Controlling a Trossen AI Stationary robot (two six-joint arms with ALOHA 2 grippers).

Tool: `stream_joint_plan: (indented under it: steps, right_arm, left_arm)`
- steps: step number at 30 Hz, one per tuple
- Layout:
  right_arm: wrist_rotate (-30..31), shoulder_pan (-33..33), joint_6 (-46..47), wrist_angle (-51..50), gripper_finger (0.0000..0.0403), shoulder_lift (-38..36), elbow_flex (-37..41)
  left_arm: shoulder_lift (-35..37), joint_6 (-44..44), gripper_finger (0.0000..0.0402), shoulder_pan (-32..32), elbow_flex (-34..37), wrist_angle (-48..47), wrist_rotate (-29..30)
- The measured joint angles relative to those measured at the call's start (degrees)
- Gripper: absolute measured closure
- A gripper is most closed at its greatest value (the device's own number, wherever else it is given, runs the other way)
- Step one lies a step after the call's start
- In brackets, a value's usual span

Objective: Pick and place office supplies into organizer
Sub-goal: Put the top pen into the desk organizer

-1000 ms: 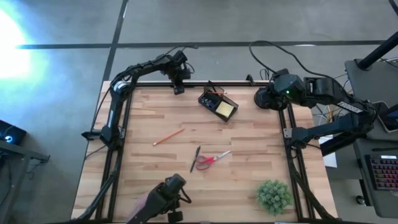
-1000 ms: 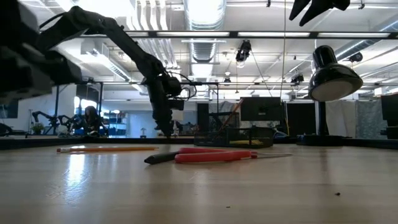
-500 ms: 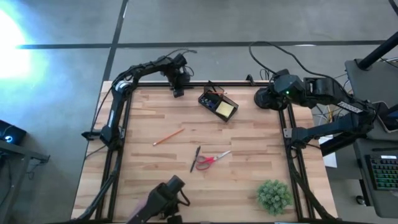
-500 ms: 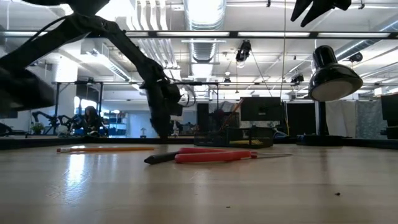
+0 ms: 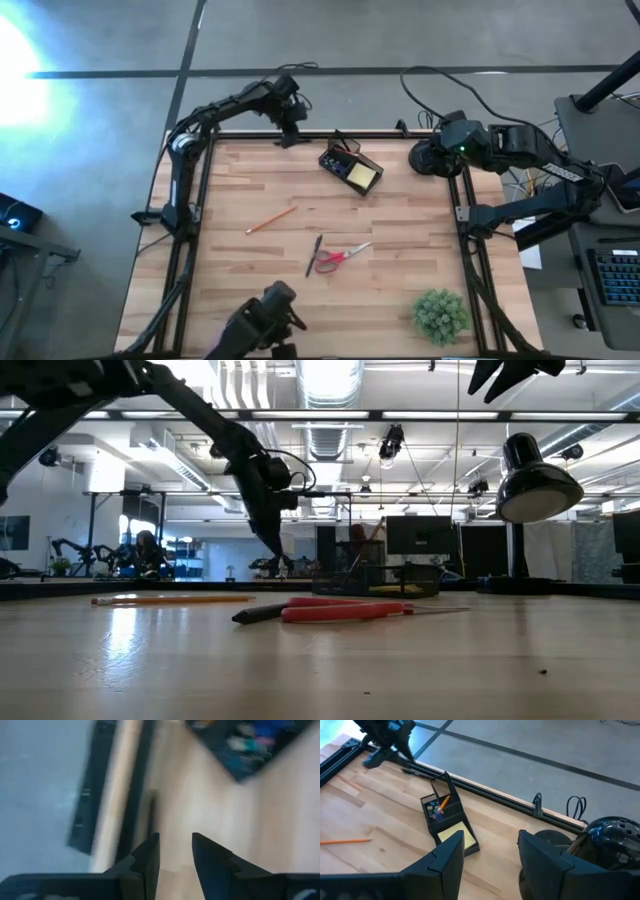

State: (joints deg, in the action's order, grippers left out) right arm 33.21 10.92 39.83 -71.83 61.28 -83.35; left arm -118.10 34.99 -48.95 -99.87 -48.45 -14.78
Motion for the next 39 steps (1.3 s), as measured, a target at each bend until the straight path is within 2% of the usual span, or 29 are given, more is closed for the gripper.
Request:
stream_joint_plan:
  steps: [6,15,23,39]
  right_arm:
    - [-0.02,0.00,0.20,0.00,0.0227,0.00,0.00]
    - [-0.02,0.00,0.24,0.06,0.0227,0.00,0.00]
    - [0.00,0.00,0.70,0.07,0.0227,0.00,0.00]
    - [1.39,0.00,2.19,0.07,0.0227,0.00,0.00]
  left_arm:
    - [-1.11,-0.02,0.0302,-1.53,0.49,0.53,1.01]
    - [-1.55,3.38,0.0302,-3.26,6.56,0.30,4.24]
    - [-1.64,3.87,0.0302,-4.86,9.86,5.32,4.32]
    - [-1.53,7.64,0.0302,-5.36,12.81,8.79,4.32]
